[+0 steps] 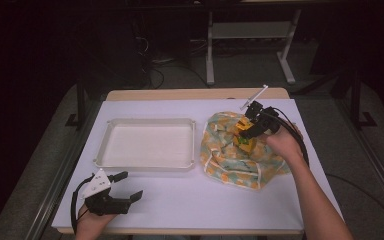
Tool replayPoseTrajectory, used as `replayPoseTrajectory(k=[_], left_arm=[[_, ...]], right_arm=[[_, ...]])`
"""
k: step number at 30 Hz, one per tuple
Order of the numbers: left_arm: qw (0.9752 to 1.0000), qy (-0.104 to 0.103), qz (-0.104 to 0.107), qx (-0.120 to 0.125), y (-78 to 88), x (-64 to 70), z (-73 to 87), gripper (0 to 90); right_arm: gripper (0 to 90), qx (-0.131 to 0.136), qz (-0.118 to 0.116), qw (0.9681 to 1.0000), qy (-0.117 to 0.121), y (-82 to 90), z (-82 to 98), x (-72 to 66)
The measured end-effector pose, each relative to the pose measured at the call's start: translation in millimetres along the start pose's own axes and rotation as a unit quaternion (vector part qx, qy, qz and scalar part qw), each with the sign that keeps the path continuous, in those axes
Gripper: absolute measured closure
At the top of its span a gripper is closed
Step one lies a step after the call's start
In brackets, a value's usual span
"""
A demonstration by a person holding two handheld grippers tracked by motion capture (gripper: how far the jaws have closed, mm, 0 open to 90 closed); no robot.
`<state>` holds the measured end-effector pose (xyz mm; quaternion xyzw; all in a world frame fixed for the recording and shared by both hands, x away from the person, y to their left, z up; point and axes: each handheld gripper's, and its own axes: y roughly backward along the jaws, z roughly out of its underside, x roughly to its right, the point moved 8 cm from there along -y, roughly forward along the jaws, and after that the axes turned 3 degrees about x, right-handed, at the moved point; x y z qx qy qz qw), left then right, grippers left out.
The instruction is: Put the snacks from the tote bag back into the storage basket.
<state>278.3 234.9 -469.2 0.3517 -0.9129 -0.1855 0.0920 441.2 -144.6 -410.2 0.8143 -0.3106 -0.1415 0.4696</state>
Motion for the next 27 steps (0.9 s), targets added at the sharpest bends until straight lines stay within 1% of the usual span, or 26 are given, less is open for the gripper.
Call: replayPoseTrajectory(k=[1, 3, 6, 9, 11, 14, 16, 17, 19, 21, 23, 24, 27], left_arm=[[1.0, 0.001, 0.0, 0.0, 0.0, 0.0, 0.1, 14.9], [1.0, 0.002, 0.0, 0.0, 0.0, -0.1, 0.4, 14.9], [1.0, 0.002, 0.001, -0.001, -0.2, -0.4, 0.6, 14.9], [1.0, 0.003, 0.002, 0.0, -0.3, -0.2, 0.3, 14.9], [1.0, 0.003, 0.001, -0.001, -0.3, -0.3, 0.5, 14.9], [1.0, 0.003, 0.001, -0.001, -1.1, -0.7, 0.7, 14.8], [1.0, 0.003, 0.0, -0.001, -1.5, -1.0, 0.8, 14.8], [1.0, 0.003, -0.001, -0.001, -1.5, -1.0, 0.9, 14.8], [1.0, 0.003, -0.001, -0.001, -1.4, -1.1, 0.9, 14.8], [1.0, 0.003, -0.002, -0.002, -0.9, -1.5, 1.0, 14.8], [1.0, 0.006, -0.003, 0.0, -0.5, -1.5, 0.7, 14.8], [1.0, 0.008, -0.003, 0.001, -0.5, -2.1, 0.6, 14.8], [1.0, 0.007, -0.004, 0.001, -0.3, -2.9, 0.5, 14.8]], right_arm=[[49.4, 0.001, 0.002, 1.0, 0.004, 2.0, -0.6, 0.2], [49.4, 0.005, 0.002, 1.0, 0.003, 6.2, -2.1, -0.2], [49.4, 0.009, -0.007, 0.9999, 0.004, 11.4, -3.9, -1.6], [49.4, 0.016, -0.008, 0.9998, 0.003, 15.1, -7.2, -2.7], [49.4, 0.016, -0.014, 0.9998, 0.002, 18.5, -9.9, -3.8], [49.4, 0.018, -0.017, 0.9996, 0.014, 22.8, -14.7, -5.3], [49.4, 0.025, -0.02, 0.9993, 0.02, 26.6, -18.3, -7.5], [49.4, 0.027, -0.026, 0.999, 0.023, 27.8, -18.9, -8.3], [49.4, 0.027, -0.03, 0.999, 0.02, 29.2, -19.6, -9.6], [49.4, 0.029, -0.039, 0.9985, 0.024, 31.4, -20.5, -11.8], [49.4, 0.027, -0.04, 0.9985, 0.027, 33.5, -21.3, -13.7], [49.4, 0.026, -0.04, 0.9983, 0.033, 35.9, -22.6, -15.4], [49.4, 0.029, -0.044, 0.998, 0.035, 38.6, -24.0, -17.0]])
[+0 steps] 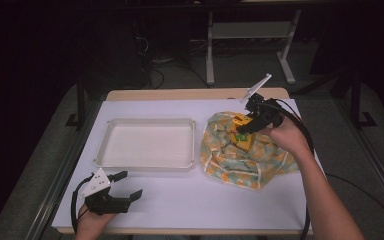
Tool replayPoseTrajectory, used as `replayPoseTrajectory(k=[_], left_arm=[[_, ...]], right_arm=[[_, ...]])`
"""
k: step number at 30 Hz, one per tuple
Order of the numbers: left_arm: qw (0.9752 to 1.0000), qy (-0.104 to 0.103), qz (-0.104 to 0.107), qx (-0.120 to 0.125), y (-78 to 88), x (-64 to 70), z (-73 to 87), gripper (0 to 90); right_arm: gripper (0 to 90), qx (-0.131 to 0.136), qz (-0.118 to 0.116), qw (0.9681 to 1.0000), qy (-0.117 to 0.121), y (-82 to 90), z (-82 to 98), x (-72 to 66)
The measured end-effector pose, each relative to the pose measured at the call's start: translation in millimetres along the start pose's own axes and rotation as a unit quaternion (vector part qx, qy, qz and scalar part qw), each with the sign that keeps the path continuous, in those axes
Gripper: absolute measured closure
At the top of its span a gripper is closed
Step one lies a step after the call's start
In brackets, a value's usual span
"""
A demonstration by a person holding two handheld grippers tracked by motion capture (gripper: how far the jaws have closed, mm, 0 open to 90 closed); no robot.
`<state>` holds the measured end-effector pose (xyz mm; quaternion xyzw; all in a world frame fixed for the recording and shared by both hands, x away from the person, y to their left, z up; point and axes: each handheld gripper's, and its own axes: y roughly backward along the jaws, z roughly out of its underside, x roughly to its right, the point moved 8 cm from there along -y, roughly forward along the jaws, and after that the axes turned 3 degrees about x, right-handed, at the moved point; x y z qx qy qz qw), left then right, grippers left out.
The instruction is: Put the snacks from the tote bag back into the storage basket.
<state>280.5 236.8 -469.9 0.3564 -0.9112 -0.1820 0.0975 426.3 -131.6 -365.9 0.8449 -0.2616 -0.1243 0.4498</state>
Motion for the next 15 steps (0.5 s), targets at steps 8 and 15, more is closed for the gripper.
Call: replayPoseTrajectory(k=[8, 15], left_arm=[[1.0, 0.003, 0.0, -0.002, -1.0, 0.7, 0.7, 14.8], [1.0, -0.001, 0.001, 0.002, 0.2, 0.0, -0.4, 14.8]], right_arm=[[49.4, 0.01, -0.012, 0.9997, 0.017, 7.0, -6.8, -6.9], [49.4, 0.029, -0.026, 0.9989, 0.025, 13.0, -17.3, -14.3]])
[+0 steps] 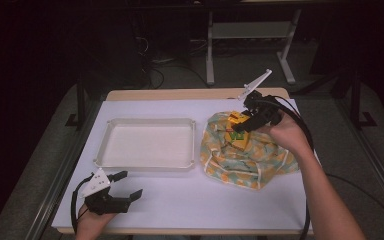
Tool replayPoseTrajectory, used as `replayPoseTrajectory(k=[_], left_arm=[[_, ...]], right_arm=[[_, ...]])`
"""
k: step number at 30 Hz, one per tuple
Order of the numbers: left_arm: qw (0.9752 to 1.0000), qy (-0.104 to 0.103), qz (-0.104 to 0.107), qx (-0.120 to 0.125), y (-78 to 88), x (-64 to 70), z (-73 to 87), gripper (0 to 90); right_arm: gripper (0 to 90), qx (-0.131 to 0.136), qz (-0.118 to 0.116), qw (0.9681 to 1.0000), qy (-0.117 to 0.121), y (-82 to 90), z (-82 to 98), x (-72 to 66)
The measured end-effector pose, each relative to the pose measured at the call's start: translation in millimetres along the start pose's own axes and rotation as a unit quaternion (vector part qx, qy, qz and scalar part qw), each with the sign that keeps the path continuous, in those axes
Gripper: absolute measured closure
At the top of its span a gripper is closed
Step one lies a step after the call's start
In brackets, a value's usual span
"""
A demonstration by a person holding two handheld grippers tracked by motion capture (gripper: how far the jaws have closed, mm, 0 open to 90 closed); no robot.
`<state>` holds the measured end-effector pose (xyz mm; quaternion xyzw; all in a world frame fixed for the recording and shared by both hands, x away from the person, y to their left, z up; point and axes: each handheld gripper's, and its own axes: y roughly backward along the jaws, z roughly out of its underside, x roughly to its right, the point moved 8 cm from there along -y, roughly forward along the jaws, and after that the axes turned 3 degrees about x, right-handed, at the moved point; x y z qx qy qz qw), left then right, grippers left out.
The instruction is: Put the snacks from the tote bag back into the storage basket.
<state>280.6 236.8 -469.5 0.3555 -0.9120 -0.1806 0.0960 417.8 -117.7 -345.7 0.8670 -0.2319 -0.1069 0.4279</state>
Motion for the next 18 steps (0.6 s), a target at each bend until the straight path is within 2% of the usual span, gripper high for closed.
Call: replayPoseTrajectory(k=[4, 7, 11, 15, 18], left_arm=[[1.0, -0.001, 0.0, 0.0, 0.3, 0.3, -0.1, 14.8], [1.0, -0.001, 0.0, 0.001, 0.0, 0.1, -0.2, 14.8], [1.0, 0.001, 0.001, 0.002, 0.4, 0.3, -0.4, 14.8], [1.0, 0.002, 0.0, 0.004, 1.8, -1.7, -0.7, 14.8], [0.9999, 0.008, -0.001, 0.007, 1.8, -1.8, -1.0, 14.8]], right_arm=[[49.4, 0.005, -0.001, 1.0, 0.006, 2.6, -6.1, -4.0], [49.4, 0.009, -0.011, 0.9998, 0.01, 3.6, -12.4, -9.3], [49.4, 0.006, -0.015, 0.9995, 0.027, 1.5, -19.2, -14.3], [49.4, 0.023, -0.029, 0.9984, 0.041, 3.3, -27.4, -20.2], [49.4, 0.024, -0.033, 0.9981, 0.046, 2.3, -31.4, -23.4]])
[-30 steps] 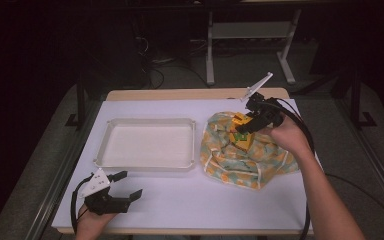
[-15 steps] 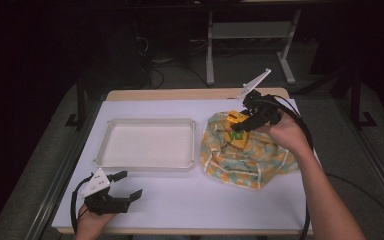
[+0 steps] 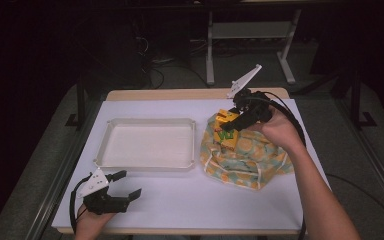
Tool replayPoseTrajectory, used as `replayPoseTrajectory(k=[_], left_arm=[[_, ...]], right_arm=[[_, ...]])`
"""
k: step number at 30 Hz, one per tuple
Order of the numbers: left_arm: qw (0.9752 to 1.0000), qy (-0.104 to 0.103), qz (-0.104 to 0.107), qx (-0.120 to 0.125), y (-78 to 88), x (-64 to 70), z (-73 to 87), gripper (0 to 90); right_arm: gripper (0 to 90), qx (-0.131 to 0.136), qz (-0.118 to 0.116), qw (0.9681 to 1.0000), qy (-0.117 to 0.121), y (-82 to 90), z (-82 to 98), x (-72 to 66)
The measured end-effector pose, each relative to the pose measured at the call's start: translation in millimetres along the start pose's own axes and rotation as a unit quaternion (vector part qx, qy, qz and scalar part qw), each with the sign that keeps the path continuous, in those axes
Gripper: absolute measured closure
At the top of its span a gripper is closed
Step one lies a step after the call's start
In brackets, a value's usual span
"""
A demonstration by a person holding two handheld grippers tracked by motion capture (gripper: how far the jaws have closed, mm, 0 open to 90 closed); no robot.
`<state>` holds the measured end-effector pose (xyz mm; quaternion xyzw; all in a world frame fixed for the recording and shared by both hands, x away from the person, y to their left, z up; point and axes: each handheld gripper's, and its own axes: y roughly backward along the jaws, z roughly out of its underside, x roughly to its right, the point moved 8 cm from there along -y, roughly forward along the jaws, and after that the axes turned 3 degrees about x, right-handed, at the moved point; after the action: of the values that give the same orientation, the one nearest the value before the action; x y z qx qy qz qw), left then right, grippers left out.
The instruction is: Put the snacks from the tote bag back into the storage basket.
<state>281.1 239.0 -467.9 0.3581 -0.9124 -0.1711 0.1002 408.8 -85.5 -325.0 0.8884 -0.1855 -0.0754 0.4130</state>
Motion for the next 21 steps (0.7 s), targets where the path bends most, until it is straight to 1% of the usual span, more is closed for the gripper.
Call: replayPoseTrajectory(k=[4, 6, 7, 10, 11, 12, 13, 14, 18, 21], left_arm=[[1.0, 0.0, -0.001, 0.0, 0.4, -0.4, 0.0, 14.8], [1.0, -0.001, -0.001, 0.0, 0.5, -0.8, -0.1, 14.8], [1.0, -0.002, -0.001, -0.001, 0.5, -0.9, -0.1, 14.8], [1.0, -0.002, -0.001, -0.001, 0.5, -1.1, 0.2, 14.8], [1.0, -0.004, -0.001, -0.002, 0.7, -1.5, 0.1, 14.8], [1.0, -0.003, -0.001, -0.001, 0.7, -1.4, 0.1, 14.8], [1.0, -0.003, -0.001, 0.0, 0.8, -1.3, 0.0, 14.8], [1.0, -0.003, -0.001, -0.001, 0.9, -1.3, -0.1, 14.8], [1.0, -0.002, -0.001, -0.001, 1.2, -1.5, 0.0, 14.8], [1.0, -0.003, -0.001, -0.001, 1.3, -1.7, -0.1, 14.8]], right_arm=[[49.4, 0.0, -0.007, 1.0, 0.007, -4.4, -3.2, -2.2], [49.4, -0.001, -0.011, 0.9998, 0.016, -7.6, -5.5, -5.4], [49.4, -0.002, -0.015, 0.9998, 0.015, -8.6, -6.5, -7.4], [49.4, 0.0, -0.024, 0.9994, 0.024, -12.9, -11.9, -12.5], [49.4, 0.001, -0.027, 0.9994, 0.022, -13.8, -13.8, -14.3], [49.4, 0.004, -0.026, 0.9992, 0.029, -15.3, -15.6, -14.1], [49.4, 0.004, -0.028, 0.9992, 0.027, -15.9, -17.3, -15.5], [49.4, 0.008, -0.03, 0.999, 0.031, -17.3, -19.0, -16.1], [49.4, 0.011, -0.036, 0.9987, 0.033, -21.2, -23.5, -19.9], [49.3, 0.01, -0.038, 0.9983, 0.042, -25.3, -25.7, -21.2]])
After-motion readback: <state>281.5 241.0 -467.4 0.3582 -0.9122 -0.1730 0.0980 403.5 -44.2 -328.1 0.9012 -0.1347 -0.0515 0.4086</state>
